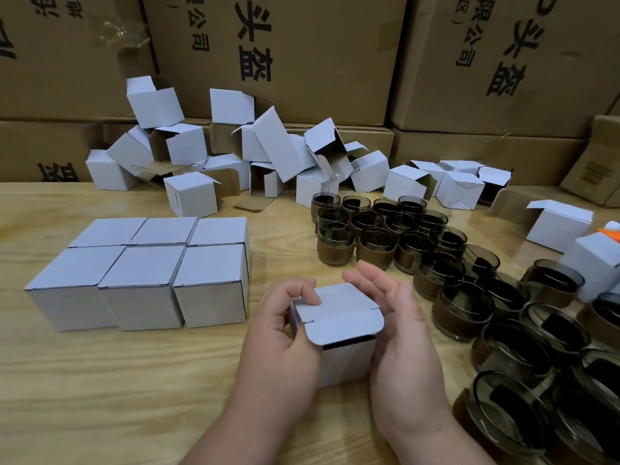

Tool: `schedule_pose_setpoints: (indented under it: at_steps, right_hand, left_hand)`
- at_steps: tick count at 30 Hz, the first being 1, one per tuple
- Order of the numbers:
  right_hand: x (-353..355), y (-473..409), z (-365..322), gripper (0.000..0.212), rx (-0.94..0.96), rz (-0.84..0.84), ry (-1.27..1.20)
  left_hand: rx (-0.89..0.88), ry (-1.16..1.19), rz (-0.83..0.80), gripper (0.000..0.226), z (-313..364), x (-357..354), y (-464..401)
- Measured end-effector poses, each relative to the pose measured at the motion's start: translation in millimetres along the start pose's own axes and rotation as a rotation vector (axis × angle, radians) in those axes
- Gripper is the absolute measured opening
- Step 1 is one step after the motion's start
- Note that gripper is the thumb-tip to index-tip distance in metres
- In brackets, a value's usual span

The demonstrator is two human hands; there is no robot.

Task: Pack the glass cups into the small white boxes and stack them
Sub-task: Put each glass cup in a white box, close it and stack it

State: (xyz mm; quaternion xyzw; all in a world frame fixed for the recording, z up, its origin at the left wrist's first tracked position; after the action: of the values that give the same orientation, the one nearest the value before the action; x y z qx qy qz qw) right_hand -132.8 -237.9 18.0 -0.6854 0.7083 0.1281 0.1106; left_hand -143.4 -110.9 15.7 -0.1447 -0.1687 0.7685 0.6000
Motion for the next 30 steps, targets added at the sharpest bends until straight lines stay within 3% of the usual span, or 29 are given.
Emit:
schedule_pose_setpoints:
  at_steps: [3, 6, 8, 13, 19, 30]
  right_hand:
    - [-2.3, 2.6, -2.6, 0.046, 0.06, -0.035, 0.038]
    - [-1.6, 3.4, -1.1, 0.032, 0.094, -0.029, 0.087]
    - [-1.7, 2.6, 0.1, 0.029, 0.092, -0.017, 0.127]
    - [-3.1, 1.6, -2.8, 0.042, 0.122, 0.029, 0.139]
    - [-3.0, 0.6, -2.9, 0.046, 0.106, 0.061, 0.115]
    - [-3.1, 0.1, -1.6, 0.038, 0.087, 0.069, 0.126]
  left_hand:
    - [0.004, -0.022, 0.001, 0.036, -1.8, 1.6, -0.2]
    - [0.011, 0.008, -0.008, 0.02, -2.2, 2.0, 0.1]
    - [0.047, 0.066, -0.044, 0.021, -4.1, 1.7, 1.8]
    - [0.088, 0.185, -0.208, 0.05, -3.3, 1.1, 4.3]
    - [0.028, 0.16, -0.361, 0.072, -0.4, 3.0, 4.5]
    - [0.04, 0.174, -0.209, 0.046, -0.8, 3.6, 3.0]
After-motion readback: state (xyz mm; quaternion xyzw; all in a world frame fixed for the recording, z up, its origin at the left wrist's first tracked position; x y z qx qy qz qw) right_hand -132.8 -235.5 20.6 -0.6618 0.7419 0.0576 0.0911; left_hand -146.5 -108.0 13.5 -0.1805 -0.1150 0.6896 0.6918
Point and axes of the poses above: each hand's wrist, its own y-axis away from the middle knuckle, its own x-axis out of the back of the hand, z = x × y, the point moved 2 cm from there along -y, towards the middle knuckle, and after that the axes turned 8 degrees about -x, right-handed, at the moved point
